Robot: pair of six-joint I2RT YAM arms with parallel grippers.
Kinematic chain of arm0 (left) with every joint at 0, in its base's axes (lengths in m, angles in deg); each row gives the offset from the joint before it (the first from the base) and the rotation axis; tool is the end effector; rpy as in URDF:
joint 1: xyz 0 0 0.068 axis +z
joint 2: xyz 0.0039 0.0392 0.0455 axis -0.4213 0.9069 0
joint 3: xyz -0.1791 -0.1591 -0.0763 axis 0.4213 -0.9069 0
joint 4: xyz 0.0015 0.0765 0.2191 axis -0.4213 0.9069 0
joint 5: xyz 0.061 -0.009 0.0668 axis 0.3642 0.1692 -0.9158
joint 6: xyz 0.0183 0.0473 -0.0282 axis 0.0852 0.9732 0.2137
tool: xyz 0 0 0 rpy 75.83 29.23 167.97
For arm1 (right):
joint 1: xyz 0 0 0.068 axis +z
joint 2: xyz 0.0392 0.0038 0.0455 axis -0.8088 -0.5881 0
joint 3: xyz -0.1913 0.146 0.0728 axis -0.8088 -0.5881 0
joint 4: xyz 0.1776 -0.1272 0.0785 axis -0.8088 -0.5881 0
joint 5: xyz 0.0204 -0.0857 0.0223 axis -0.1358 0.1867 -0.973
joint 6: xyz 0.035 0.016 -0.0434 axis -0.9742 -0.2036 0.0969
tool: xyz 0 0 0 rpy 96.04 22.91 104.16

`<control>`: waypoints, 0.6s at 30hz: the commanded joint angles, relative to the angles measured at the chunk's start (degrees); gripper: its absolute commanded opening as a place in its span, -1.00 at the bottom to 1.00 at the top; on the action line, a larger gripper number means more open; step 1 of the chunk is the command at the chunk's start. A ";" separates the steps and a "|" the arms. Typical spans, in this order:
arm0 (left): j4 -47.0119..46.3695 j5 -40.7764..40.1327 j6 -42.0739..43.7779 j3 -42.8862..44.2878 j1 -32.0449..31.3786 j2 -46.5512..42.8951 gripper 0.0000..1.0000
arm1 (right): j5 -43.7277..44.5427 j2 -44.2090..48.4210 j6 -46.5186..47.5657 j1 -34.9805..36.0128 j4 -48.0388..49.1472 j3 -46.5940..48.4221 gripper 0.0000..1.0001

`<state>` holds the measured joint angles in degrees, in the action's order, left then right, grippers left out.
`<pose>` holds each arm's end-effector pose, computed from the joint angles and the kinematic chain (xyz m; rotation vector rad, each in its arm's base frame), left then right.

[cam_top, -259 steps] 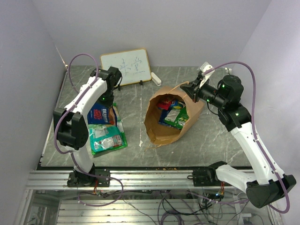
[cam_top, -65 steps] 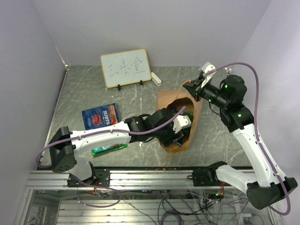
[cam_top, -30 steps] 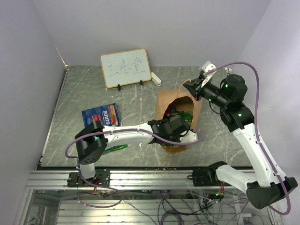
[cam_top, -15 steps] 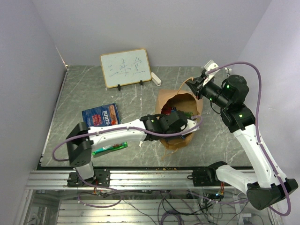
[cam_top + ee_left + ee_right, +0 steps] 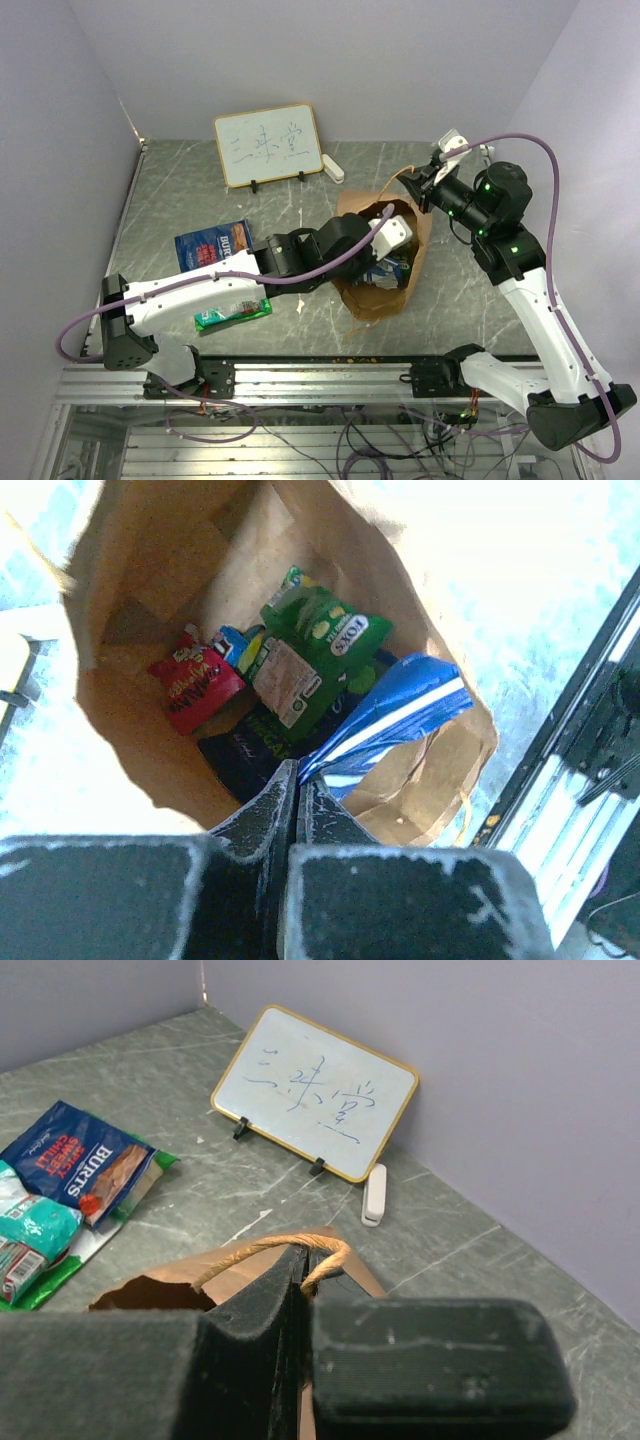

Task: Take the snacks out of the paper bag
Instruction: Take out the snack from the paper bag.

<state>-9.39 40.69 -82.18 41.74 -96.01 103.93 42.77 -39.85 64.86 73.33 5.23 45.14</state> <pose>0.1120 -0.2894 0.3717 1.0310 1.8165 -0.4737 0.1845 0.0816 0.4089 -0.7005 1.4767 0.4413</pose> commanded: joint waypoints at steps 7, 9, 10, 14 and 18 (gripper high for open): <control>7.49 -3.61 -10.34 17.14 -0.04 -2.69 -0.86 | 7.73 0.02 -1.71 0.07 2.15 0.18 -1.00; 9.76 -4.46 -11.34 19.37 -0.03 -3.74 -0.86 | 11.84 -0.47 -2.60 0.13 1.49 0.67 -1.00; 10.50 -4.96 -11.83 20.07 0.06 -4.83 -0.86 | 13.70 -0.73 -2.87 0.08 1.08 0.88 -1.00; 13.37 -8.12 -14.71 22.99 0.36 -8.21 -0.86 | 18.53 -0.97 -2.24 0.08 1.07 0.94 -1.00; 18.78 -12.19 -17.02 27.96 0.84 -9.74 -0.86 | 22.35 -0.61 0.02 0.07 1.50 1.04 -1.00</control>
<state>4.29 33.91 -95.58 64.40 -95.68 96.45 58.38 -41.09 63.22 73.33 5.19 45.16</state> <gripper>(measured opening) 0.071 0.009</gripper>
